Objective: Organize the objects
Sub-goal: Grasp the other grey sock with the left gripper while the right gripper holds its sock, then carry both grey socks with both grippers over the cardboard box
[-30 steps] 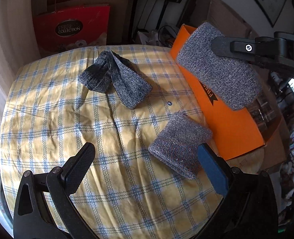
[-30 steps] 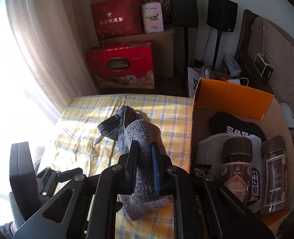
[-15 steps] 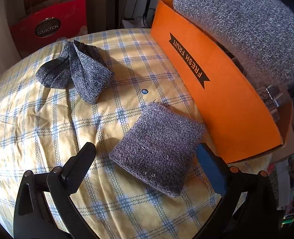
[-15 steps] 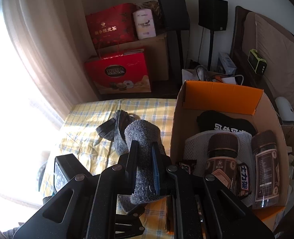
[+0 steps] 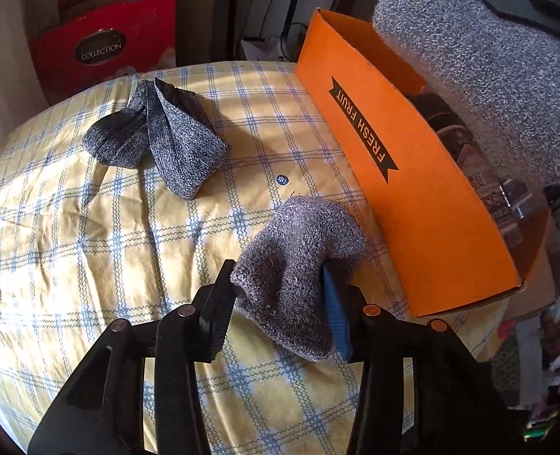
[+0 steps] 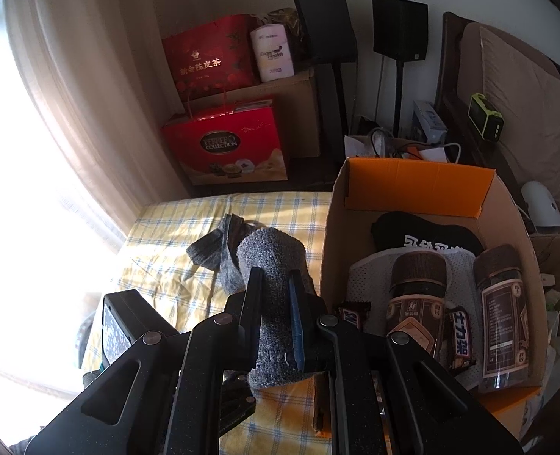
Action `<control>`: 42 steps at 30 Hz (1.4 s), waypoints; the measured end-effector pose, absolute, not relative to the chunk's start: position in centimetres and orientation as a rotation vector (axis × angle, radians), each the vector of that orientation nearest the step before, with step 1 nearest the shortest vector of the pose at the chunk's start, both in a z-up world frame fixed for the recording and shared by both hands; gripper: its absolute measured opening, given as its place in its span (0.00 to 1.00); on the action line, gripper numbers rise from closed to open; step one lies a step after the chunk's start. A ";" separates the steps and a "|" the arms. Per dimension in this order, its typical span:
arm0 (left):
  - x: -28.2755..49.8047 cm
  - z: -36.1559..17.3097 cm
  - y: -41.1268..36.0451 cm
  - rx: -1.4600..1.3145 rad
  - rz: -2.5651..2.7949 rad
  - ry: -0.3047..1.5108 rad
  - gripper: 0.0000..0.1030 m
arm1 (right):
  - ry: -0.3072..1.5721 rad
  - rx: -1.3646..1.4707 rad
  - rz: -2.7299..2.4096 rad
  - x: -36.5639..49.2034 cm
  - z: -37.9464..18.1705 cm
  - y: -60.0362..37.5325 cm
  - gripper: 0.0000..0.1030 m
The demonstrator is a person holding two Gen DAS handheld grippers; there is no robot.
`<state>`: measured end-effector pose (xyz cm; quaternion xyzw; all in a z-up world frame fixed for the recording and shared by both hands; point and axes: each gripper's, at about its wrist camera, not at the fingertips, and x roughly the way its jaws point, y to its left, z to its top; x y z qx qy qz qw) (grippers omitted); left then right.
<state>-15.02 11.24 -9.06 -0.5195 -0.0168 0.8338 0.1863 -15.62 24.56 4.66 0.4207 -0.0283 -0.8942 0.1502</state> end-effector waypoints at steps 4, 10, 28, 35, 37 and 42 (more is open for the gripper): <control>-14.3 -7.1 10.7 -1.430 2.382 -0.059 0.28 | -0.093 1.186 -2.583 -15.3 5.6 25.0 0.12; -13.6 -2.2 9.3 -1.314 2.461 -0.127 0.28 | -0.130 1.176 -2.615 -14.9 6.3 26.8 0.12; -13.8 2.6 15.0 -1.208 2.436 -0.184 0.28 | -0.212 1.239 -2.735 -14.0 6.0 35.1 0.12; -14.2 1.6 17.1 -1.243 2.412 -0.223 0.29 | -0.248 1.286 -2.765 -14.0 4.7 38.1 0.12; -14.3 1.5 17.8 -1.243 2.411 -0.213 0.29 | -0.261 1.297 -2.771 -14.1 4.2 38.7 0.12; -14.5 1.0 19.7 -1.250 2.407 -0.193 0.29 | -0.291 1.330 -2.781 -14.4 2.7 39.9 0.12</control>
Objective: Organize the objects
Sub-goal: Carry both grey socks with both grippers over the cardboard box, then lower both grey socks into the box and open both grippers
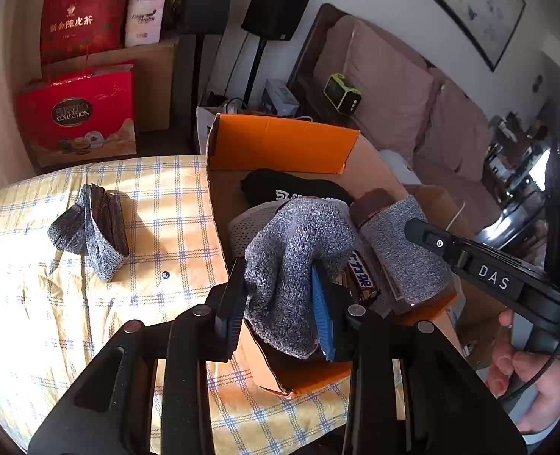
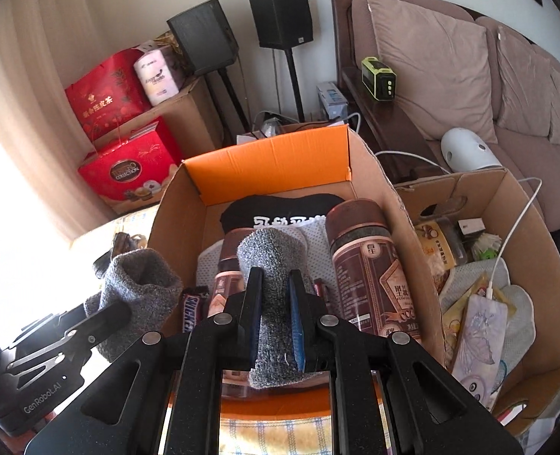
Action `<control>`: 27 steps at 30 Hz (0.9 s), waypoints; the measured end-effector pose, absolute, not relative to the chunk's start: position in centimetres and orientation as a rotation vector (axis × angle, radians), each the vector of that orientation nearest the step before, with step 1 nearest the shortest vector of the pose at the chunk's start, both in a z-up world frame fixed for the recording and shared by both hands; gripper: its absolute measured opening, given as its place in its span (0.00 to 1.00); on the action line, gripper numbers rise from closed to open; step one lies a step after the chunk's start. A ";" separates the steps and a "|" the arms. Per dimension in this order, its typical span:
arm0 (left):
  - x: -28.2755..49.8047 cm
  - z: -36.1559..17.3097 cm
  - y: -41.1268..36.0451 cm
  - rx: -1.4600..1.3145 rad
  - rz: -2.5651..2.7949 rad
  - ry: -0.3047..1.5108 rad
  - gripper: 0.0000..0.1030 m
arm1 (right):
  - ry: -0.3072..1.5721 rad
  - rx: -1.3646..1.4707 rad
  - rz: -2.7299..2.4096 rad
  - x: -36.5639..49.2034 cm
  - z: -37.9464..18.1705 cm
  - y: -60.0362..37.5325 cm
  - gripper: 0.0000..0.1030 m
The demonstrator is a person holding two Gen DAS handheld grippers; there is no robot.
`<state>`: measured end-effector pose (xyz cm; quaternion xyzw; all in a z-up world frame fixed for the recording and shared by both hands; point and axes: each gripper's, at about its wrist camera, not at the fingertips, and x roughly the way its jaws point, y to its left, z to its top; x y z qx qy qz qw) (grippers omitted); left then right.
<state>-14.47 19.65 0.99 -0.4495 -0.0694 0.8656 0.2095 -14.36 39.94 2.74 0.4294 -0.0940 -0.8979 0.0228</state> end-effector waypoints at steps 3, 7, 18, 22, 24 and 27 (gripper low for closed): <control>-14.9 0.7 20.6 -1.254 2.413 -0.183 0.30 | -0.300 1.353 -2.781 -14.7 1.7 40.4 0.13; -15.5 0.2 21.3 -1.266 2.425 -0.195 0.30 | -0.320 1.378 -2.776 -15.2 0.4 41.0 0.13; -17.1 -1.7 20.8 -1.321 2.437 -0.304 0.55 | -0.322 1.395 -2.774 -16.1 -1.0 41.0 0.28; -16.7 -0.9 20.6 -1.288 2.448 -0.299 0.62 | -0.290 1.382 -2.777 -16.1 -0.8 40.6 0.29; -16.7 -0.5 20.3 -1.281 2.453 -0.307 0.62 | -0.284 1.372 -2.780 -15.9 -0.5 40.4 0.29; -16.8 -0.1 19.6 -1.287 2.457 -0.327 0.63 | -0.282 1.362 -2.780 -15.8 -0.2 40.2 0.32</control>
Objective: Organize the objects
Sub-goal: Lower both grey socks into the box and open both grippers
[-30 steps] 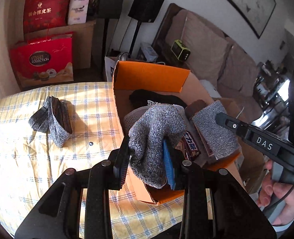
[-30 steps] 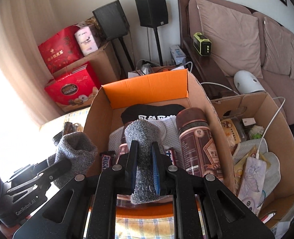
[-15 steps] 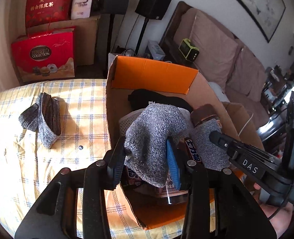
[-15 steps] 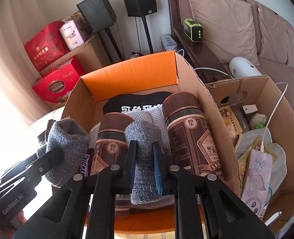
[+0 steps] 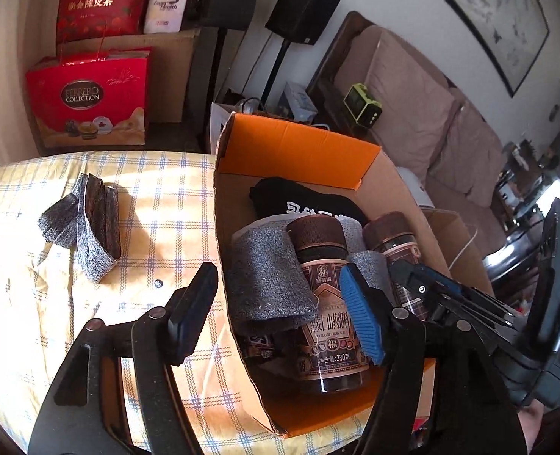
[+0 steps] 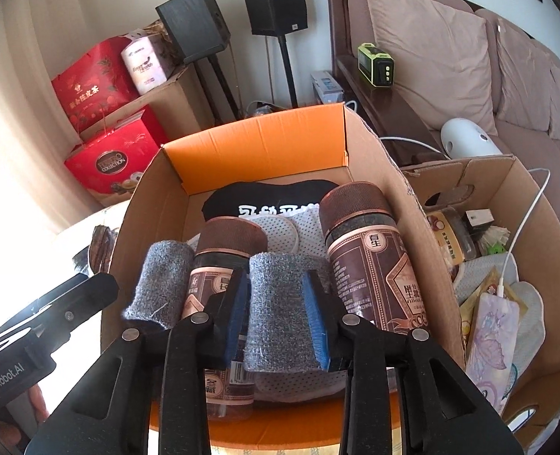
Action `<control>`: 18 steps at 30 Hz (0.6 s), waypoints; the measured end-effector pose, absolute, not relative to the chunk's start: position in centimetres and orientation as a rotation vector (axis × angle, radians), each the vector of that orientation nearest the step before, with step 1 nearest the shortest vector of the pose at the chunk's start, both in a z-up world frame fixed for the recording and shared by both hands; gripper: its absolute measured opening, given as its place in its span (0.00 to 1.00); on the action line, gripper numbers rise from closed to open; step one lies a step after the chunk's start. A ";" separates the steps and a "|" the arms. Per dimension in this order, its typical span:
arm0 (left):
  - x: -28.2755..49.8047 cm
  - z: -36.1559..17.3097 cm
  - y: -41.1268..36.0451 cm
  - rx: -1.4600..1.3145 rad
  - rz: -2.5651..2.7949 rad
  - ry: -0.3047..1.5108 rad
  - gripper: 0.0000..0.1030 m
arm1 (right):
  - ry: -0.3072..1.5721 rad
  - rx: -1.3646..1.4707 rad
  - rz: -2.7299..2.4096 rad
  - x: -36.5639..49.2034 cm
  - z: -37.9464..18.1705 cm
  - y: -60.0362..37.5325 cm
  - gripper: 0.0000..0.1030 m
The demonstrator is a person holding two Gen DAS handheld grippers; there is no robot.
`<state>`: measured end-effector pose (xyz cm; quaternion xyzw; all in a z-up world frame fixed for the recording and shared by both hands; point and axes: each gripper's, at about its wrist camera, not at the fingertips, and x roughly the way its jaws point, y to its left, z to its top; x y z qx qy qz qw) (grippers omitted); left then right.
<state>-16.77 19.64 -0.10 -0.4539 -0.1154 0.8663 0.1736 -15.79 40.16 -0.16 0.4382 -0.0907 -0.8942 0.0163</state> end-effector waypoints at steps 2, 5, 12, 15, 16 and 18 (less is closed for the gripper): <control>-16.7 0.1 19.2 -1.287 2.462 -0.316 0.69 | -0.276 1.353 -2.787 -15.7 0.1 40.0 0.36; -16.3 0.3 18.8 -1.276 2.480 -0.282 0.76 | -0.268 1.337 -2.799 -15.5 0.6 39.7 0.48; -15.7 0.7 17.3 -1.291 2.491 -0.256 0.84 | -0.253 1.304 -2.802 -15.0 1.2 38.8 0.69; -15.6 1.0 16.6 -1.288 2.508 -0.242 0.88 | -0.236 1.291 -2.804 -14.8 1.5 38.2 0.80; -15.5 1.0 16.3 -1.287 2.514 -0.239 0.89 | -0.234 1.287 -2.803 -14.7 1.6 38.1 0.81; -15.5 1.2 15.7 -1.285 2.517 -0.235 0.93 | -0.228 1.282 -2.804 -14.6 1.8 37.7 0.84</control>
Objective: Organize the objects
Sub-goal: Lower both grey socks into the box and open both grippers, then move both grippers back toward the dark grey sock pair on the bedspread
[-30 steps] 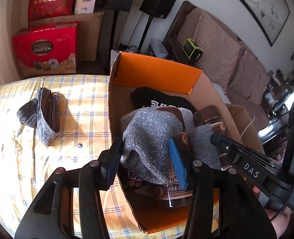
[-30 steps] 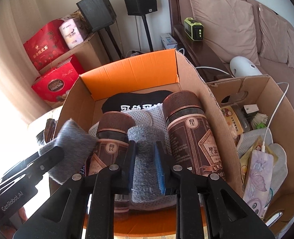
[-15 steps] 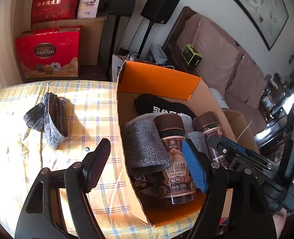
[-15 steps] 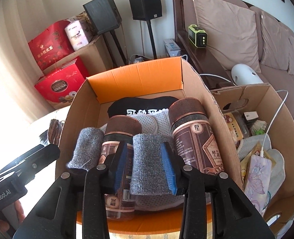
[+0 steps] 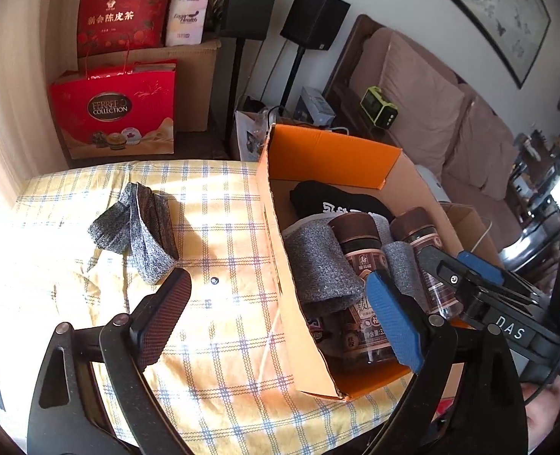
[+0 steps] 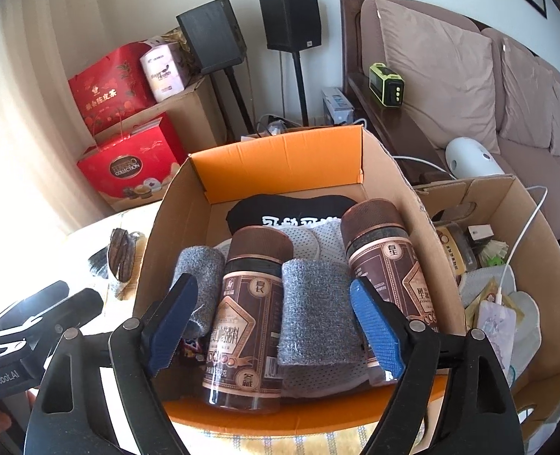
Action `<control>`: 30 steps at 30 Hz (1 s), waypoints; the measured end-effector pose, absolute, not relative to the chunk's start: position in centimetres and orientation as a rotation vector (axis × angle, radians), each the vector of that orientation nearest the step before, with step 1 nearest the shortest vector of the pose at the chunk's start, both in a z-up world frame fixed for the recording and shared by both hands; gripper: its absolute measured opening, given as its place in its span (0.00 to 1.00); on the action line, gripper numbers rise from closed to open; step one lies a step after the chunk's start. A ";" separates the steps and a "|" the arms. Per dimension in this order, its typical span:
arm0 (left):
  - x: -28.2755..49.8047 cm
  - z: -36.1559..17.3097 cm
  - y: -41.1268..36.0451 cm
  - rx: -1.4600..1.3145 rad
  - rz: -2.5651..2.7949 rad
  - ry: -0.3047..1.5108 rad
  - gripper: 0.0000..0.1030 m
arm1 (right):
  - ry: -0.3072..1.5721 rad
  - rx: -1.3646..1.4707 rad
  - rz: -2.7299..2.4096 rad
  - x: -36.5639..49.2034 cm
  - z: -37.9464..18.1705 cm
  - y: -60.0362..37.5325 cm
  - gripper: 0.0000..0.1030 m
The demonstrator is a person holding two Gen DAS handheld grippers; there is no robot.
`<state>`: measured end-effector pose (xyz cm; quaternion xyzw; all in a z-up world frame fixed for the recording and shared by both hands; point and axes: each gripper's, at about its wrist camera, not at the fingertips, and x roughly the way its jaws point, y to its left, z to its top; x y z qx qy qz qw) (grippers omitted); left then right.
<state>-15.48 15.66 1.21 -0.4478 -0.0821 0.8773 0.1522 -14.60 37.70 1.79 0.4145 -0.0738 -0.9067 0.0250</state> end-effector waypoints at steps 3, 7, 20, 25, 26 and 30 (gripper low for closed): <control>-15.4 1.4 14.8 -1.285 2.520 -0.229 0.99 | -0.212 1.272 -2.800 -14.5 2.0 37.1 0.90; -15.2 1.4 13.8 -1.287 2.544 -0.194 1.00 | -0.164 1.261 -2.805 -14.4 2.3 35.8 1.00; -14.9 1.3 9.1 -1.302 2.606 -0.177 1.00 | -0.103 1.264 -2.773 -14.5 2.4 32.1 1.00; -14.9 1.5 7.1 -1.298 2.629 -0.196 1.00 | -0.069 1.244 -2.757 -14.6 2.8 30.1 1.00; -14.9 1.5 6.6 -1.299 2.632 -0.203 1.00 | -0.063 1.243 -2.752 -14.6 2.8 29.6 1.00; -14.9 1.2 4.7 -1.320 2.640 -0.210 1.00 | -0.017 1.251 -2.735 -15.1 2.6 27.7 1.00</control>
